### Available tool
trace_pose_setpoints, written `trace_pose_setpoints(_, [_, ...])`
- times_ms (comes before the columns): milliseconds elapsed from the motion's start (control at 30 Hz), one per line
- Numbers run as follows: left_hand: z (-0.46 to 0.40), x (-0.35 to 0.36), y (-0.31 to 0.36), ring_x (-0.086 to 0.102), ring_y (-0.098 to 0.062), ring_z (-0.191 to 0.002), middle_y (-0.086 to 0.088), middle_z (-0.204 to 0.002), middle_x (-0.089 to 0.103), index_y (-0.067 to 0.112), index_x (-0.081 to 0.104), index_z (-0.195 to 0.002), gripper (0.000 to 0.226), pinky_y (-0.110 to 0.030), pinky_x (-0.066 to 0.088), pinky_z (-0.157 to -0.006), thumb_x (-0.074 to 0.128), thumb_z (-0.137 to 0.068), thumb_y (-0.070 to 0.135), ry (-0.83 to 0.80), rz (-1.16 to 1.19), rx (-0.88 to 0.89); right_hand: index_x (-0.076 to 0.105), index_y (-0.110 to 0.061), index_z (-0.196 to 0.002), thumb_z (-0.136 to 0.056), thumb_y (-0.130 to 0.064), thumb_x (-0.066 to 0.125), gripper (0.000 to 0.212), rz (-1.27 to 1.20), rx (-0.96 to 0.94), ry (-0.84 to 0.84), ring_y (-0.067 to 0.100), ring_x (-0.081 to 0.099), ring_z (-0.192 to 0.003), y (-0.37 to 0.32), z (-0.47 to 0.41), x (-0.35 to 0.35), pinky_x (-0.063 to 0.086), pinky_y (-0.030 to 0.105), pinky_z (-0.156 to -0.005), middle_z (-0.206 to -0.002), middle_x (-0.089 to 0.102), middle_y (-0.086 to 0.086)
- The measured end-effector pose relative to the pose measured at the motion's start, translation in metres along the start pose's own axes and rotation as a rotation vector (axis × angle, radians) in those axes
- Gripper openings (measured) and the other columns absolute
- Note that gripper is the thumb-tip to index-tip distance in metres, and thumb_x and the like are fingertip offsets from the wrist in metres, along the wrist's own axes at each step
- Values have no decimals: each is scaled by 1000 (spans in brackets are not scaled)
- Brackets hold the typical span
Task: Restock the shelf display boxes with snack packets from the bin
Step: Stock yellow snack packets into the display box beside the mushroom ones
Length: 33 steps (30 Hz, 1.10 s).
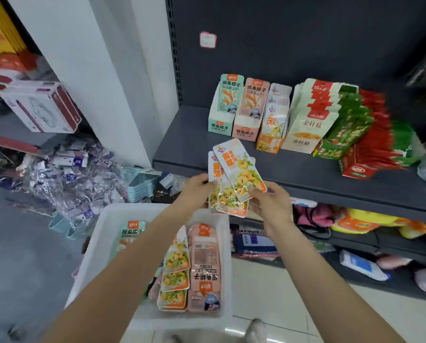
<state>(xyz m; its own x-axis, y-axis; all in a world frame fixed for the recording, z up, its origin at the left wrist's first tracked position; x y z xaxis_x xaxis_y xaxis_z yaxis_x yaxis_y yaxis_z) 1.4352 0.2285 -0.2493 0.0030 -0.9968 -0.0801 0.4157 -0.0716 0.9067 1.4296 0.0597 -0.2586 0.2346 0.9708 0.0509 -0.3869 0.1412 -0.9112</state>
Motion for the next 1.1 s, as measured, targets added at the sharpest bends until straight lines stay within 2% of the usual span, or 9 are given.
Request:
trace_pose_setpoints(133, [-10, 51, 29, 66, -17, -90, -5, -107, 68, 12, 63, -102, 13, -34, 54, -84, 62, -89, 12, 36, 1, 84, 57, -12, -75, -83, -10, 71, 16, 81, -62, 12, 25, 64, -75, -28, -32, -42, 54, 38, -75, -81, 67, 10])
trace_pose_setpoints(200, [-15, 73, 41, 66, -13, -86, -4, -103, 68, 8, 63, -106, 22, -29, 56, -78, 66, -85, 6, 55, -6, 112, 57, -12, -72, -81, -15, 73, 18, 130, -81, -7, 33, 66, -86, -41, -46, -60, 52, 48, -88, -88, 69, 16])
trace_pose_setpoints(333, [-21, 108, 60, 66, -13, -79, -2, -93, 69, 9, 64, -103, 16, -31, 58, -68, 63, -87, 6, 117, 73, 142, 52, 0, -75, -81, -29, 73, 36, 296, -94, -109, 36, 65, -85, -59, -67, -90, 48, 59, -87, -89, 66, 23])
trace_pose_setpoints(400, [-25, 118, 66, 66, -16, -77, -6, -93, 69, 6, 63, -107, 18, -32, 58, -66, 61, -89, 8, 143, 107, 146, 46, -7, -72, -81, -34, 71, 39, 379, -110, -156, 25, 59, -78, -67, -72, -98, 48, 58, -87, -83, 60, 16])
trace_pose_setpoints(500, [-31, 130, 75, 68, -19, -85, -8, -103, 70, 7, 62, -113, 23, -34, 59, -72, 60, -91, 15, 120, 88, 136, 49, -10, -69, -83, -33, 70, 34, 416, -124, -187, 26, 64, -85, -78, -79, -105, 54, 49, -83, -91, 67, 17])
trace_pose_setpoints(633, [-39, 139, 88, 68, -9, -81, -2, -99, 70, 10, 61, -108, 27, -24, 57, -67, 69, -83, 10, 81, 12, 233, 53, -13, -67, -80, -24, 74, 28, 387, -129, -247, 22, 66, -87, -87, -89, -100, 57, 37, -76, -89, 68, 10])
trace_pose_setpoints(900, [-74, 128, 103, 65, -17, -101, -2, -114, 67, 15, 60, -116, 33, -42, 53, -89, 67, -84, 9, 40, -146, 278, 52, -13, -122, -86, -9, 66, 39, 285, -175, -361, 21, 63, -105, -118, -128, -75, 53, 44, -91, -118, 65, 5])
trace_pose_setpoints(1000, [-95, 126, 114, 65, -14, -102, 3, -114, 66, 19, 58, -118, 33, -38, 54, -89, 64, -87, 12, -71, -255, 300, 62, -20, -104, -91, -13, 60, 15, 316, -282, -324, 17, 65, -101, -134, -145, -63, 53, 42, -89, -111, 68, 1])
trace_pose_setpoints(1100, [-121, 119, 131, 63, -15, -105, 1, -117, 65, 17, 57, -119, 30, -38, 52, -92, 61, -90, 12, -104, -267, 311, 65, -22, -98, -90, -17, 62, 10, 335, -319, -280, 19, 66, -96, -153, -170, -47, 55, 46, -84, -105, 70, 1])
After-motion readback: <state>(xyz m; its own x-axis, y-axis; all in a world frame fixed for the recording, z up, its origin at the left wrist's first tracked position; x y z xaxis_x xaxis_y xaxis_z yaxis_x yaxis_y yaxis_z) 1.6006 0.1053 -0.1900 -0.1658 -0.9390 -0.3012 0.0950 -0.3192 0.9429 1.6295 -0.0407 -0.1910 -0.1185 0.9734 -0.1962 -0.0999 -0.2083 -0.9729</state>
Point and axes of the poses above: each hand's wrist, its own z-axis away from the middle knuckle, its own x-axis out of the palm, y = z × x, the point moved 4 cm from there along -z, towards the middle knuckle
